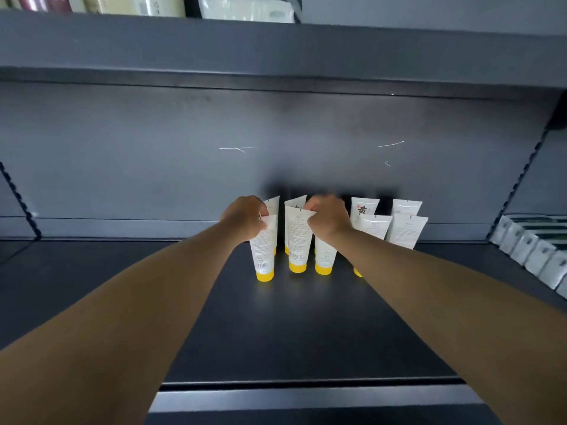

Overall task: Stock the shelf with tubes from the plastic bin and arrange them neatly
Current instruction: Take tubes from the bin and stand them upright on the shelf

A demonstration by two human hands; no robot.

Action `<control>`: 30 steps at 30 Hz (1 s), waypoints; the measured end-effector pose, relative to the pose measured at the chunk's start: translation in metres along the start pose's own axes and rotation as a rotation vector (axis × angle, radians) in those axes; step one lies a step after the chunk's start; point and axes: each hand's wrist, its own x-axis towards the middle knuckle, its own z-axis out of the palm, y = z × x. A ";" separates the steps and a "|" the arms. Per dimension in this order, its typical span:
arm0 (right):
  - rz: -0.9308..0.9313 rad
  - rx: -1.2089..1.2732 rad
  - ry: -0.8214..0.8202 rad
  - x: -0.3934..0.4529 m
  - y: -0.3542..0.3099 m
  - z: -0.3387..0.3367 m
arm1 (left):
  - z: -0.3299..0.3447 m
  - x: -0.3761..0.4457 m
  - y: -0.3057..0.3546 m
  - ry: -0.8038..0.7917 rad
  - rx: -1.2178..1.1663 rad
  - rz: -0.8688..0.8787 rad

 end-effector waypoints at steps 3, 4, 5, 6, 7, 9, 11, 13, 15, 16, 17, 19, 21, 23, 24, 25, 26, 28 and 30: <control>0.023 0.009 -0.017 0.005 0.006 0.006 | 0.002 0.009 0.003 -0.010 -0.001 0.023; 0.025 0.011 -0.020 0.006 0.007 0.008 | 0.003 0.011 0.003 -0.009 -0.003 0.026; 0.026 0.012 -0.024 0.007 0.008 0.009 | 0.004 0.013 0.004 -0.007 -0.001 0.030; 0.026 0.012 -0.027 0.008 0.009 0.011 | 0.005 0.014 0.004 -0.003 0.005 0.032; 0.027 0.014 -0.029 0.008 0.009 0.012 | 0.006 0.015 0.005 0.003 0.013 0.031; 0.033 0.017 -0.028 0.009 0.008 0.014 | 0.007 0.017 0.006 0.017 0.029 0.023; 0.037 0.016 -0.030 0.010 0.009 0.015 | 0.007 0.019 0.006 0.023 0.039 0.022; 0.039 0.008 -0.033 0.011 0.010 0.015 | 0.008 0.020 0.007 0.022 0.044 0.022; 0.020 -0.022 -0.045 0.012 0.009 0.013 | 0.009 0.020 0.008 0.024 0.040 0.018; 0.004 -0.048 -0.051 0.012 0.009 0.011 | 0.009 0.020 0.008 0.026 0.035 0.015; -0.010 -0.072 -0.052 0.012 0.008 0.010 | 0.009 0.020 0.009 0.028 0.030 0.011; -0.022 -0.086 -0.046 0.012 0.006 0.005 | 0.005 0.018 0.009 0.026 0.026 0.001; -0.032 -0.081 -0.043 0.011 0.004 0.000 | 0.000 0.016 0.009 0.015 0.037 -0.004; -0.046 -0.076 -0.044 0.009 0.002 -0.005 | -0.006 0.013 0.010 0.011 0.054 -0.003; -0.054 -0.075 -0.046 0.007 -0.001 -0.007 | -0.008 0.010 0.011 0.010 0.062 -0.002; -0.065 -0.081 -0.051 0.005 -0.003 -0.010 | -0.011 0.008 0.012 0.012 0.066 -0.003; -0.078 -0.095 -0.059 0.003 -0.005 -0.012 | -0.013 0.006 0.013 0.017 0.067 -0.005; -0.106 -0.136 -0.079 -0.001 -0.009 -0.015 | -0.017 0.001 0.016 0.026 0.066 -0.006; -0.126 -0.155 -0.098 -0.005 -0.012 -0.017 | -0.020 -0.004 0.020 0.025 0.071 -0.002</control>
